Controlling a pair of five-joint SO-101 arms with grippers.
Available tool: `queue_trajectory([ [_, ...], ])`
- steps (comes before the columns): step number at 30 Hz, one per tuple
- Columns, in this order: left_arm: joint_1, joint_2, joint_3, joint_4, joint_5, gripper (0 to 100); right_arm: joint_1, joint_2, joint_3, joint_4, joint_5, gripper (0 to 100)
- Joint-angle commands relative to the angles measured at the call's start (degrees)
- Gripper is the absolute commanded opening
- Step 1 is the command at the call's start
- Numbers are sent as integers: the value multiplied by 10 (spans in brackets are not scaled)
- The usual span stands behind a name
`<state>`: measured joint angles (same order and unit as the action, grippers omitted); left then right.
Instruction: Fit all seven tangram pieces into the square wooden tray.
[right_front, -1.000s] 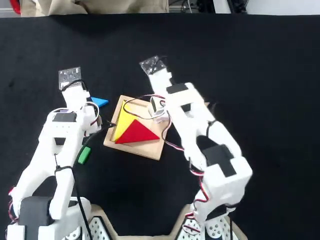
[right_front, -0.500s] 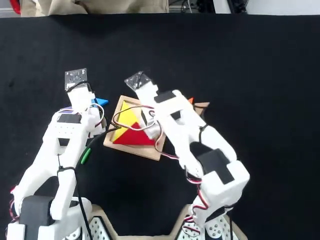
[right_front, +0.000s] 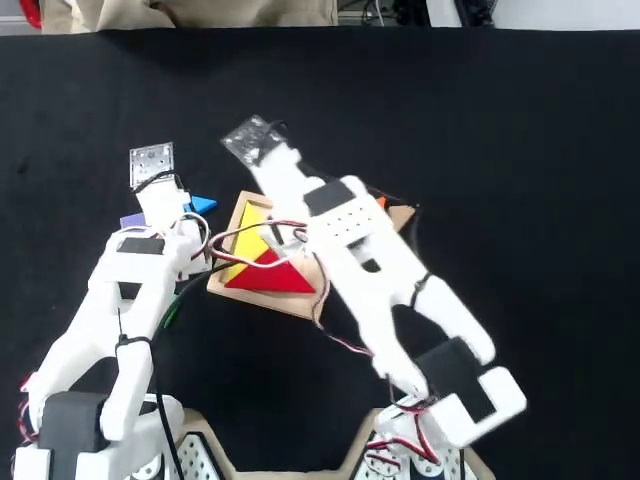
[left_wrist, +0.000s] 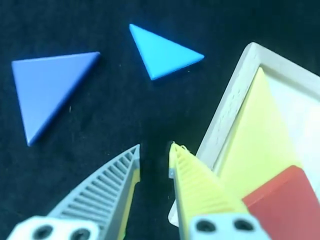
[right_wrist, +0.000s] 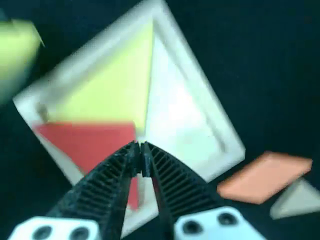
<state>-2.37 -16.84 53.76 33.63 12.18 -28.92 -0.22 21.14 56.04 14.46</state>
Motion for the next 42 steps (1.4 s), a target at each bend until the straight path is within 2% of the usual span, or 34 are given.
queue_trajectory([
  [1,-31,-11,-1,-11,45,105,-16,75,-82,-24,0,11],
  [5,-47,-11,-8,-10,62,105,-16,149,-118,-23,0,11],
  [10,-60,-11,-7,-9,84,105,-18,158,-120,-20,-1,11],
  [17,-153,-11,-8,-9,151,105,-18,148,-129,-50,-40,11],
  [27,-252,-92,48,-10,147,109,-80,165,-138,-47,-41,11],
  [33,-254,-102,52,-12,147,109,-46,158,-135,28,-40,11],
  [37,-237,-102,53,-12,146,109,-25,152,-124,26,-41,11],
  [42,-233,-102,53,-13,146,109,-38,153,-151,28,-41,11],
])
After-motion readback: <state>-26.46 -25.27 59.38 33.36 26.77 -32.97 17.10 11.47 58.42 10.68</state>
